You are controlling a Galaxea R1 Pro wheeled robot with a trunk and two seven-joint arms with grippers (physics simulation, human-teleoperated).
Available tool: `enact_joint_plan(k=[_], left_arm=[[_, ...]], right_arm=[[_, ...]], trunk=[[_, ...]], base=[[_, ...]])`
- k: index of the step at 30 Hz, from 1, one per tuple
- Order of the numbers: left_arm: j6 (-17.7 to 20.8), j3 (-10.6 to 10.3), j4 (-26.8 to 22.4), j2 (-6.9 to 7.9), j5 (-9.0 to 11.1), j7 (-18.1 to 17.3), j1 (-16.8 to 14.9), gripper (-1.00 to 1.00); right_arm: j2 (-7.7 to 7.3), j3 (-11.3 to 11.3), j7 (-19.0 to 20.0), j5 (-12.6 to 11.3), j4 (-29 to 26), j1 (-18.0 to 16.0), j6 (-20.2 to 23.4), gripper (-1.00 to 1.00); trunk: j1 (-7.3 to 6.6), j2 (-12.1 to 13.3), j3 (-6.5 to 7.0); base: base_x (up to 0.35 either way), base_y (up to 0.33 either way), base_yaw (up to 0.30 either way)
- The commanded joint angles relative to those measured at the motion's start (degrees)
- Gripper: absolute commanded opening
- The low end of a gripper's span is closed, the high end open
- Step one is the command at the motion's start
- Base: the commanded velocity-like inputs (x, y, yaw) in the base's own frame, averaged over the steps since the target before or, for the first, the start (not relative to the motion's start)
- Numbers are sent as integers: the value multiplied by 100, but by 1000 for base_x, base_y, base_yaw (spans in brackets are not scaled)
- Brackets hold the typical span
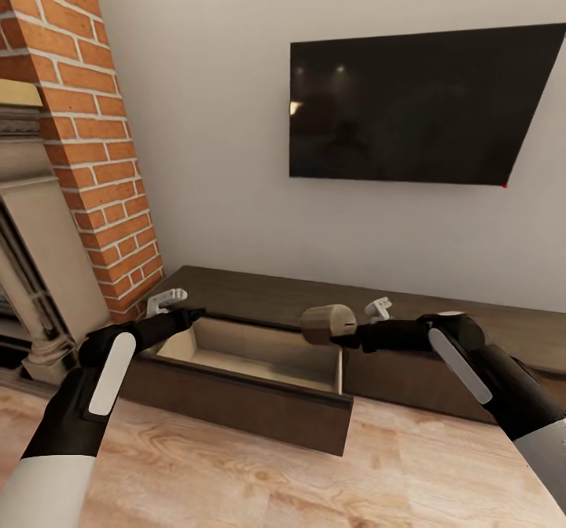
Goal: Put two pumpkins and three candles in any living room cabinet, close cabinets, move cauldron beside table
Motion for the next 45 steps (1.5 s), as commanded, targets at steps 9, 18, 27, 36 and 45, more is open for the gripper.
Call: enact_joint_plan(k=[9, 18, 27, 36, 45], left_arm=[[37, -2, -2, -3, 50, 16, -3, 100], [38, -39, -2, -10, 48, 30, -3, 100], [32, -295, 6, -12, 56, 461, -3, 100], [29, -323, 11, -36, 66, 521, -3, 100], [30, -326, 14, -251, 51, 530, -3, 100]], right_arm=[[460, 25, -362, 0, -3, -7, 22, -100], [482, 30, -384, 1, -3, 12, 29, -100], [483, 30, -389, 1, 28, 27, 38, -100], [499, 31, -393, 6, 44, 28, 35, -100], [585, -13, -400, 1, 493, 24, 54, -100]], trunk=[[2, -3, -79], [2, -3, -120], [2, -3, -123], [2, -3, -123], [2, -3, -173]], base=[[276, 186, 1], [49, 36, 0], [2, 1, 0], [119, 53, 0], [199, 114, -80]])
